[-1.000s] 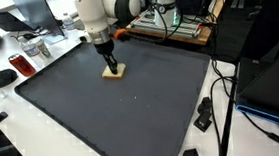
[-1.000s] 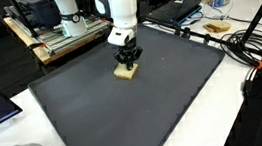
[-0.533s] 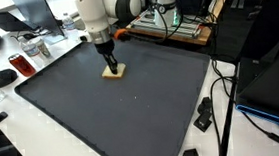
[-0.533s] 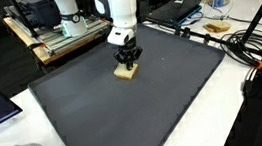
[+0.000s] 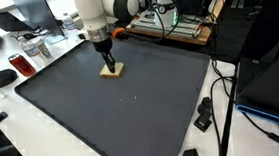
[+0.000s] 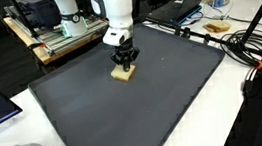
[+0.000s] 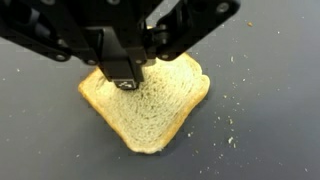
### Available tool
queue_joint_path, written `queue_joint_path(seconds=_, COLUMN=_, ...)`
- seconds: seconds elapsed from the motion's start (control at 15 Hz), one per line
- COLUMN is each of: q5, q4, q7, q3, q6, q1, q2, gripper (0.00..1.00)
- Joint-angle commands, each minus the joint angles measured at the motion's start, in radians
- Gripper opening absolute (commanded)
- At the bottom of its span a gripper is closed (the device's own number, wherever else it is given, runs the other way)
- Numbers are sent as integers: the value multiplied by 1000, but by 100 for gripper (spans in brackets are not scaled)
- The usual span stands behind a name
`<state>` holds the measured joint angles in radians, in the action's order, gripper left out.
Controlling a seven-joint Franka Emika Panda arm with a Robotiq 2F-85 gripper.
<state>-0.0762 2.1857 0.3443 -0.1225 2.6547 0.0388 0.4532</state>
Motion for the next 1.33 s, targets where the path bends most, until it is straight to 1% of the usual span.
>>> queue_joint_path(seconds=0.0, q5=20, q4=55, q7=-11, q3=-14, q6=18, q1=-1, q2=-58, gripper=5)
queue_joint_path(seconds=0.6, q5=51, q4=86, q7=1, q3=-27, q6=-16, q1=5, q2=-129, gripper=5)
queue_joint_path(seconds=1.27, q5=109, q4=86, q7=15, q3=-34, q6=-88, q1=3, q2=-168, gripper=5)
